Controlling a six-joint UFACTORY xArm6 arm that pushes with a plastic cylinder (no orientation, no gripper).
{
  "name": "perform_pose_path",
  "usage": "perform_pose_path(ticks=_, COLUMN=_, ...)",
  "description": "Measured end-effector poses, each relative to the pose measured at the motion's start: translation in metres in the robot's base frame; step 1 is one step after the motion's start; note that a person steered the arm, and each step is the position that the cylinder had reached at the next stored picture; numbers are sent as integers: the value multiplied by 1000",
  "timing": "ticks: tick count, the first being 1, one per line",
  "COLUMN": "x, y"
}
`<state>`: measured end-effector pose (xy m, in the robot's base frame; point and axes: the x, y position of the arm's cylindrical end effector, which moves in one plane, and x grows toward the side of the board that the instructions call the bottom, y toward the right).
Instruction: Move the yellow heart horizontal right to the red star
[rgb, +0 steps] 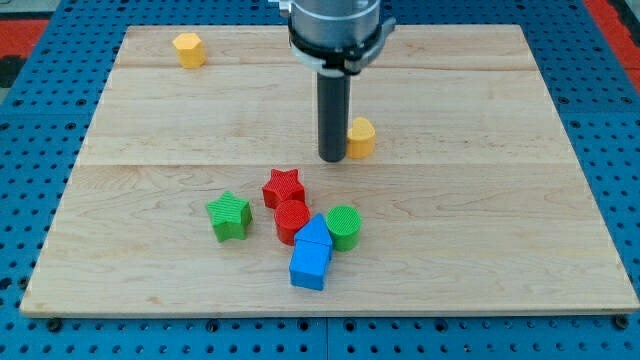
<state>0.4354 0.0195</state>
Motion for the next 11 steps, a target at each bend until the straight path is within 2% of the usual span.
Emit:
perform_pose_path(ticks=1, x=-52, y=25)
perform_pose_path(ticks=2, x=-64, y=11)
perform_pose_path(ticks=3, x=-97, y=38)
perform_pose_path(ticks=4, x=-78, y=81)
perform_pose_path(ticks=5, x=-22, y=60)
perform_pose_path(ticks=7, x=1, y=48)
perform_pose_path(ticks=8, x=-13, y=112)
perform_pose_path(ticks=9, x=13, y=89)
perform_pose_path(ticks=10, x=22, y=5)
perform_pose_path(ticks=11, x=26, y=-8)
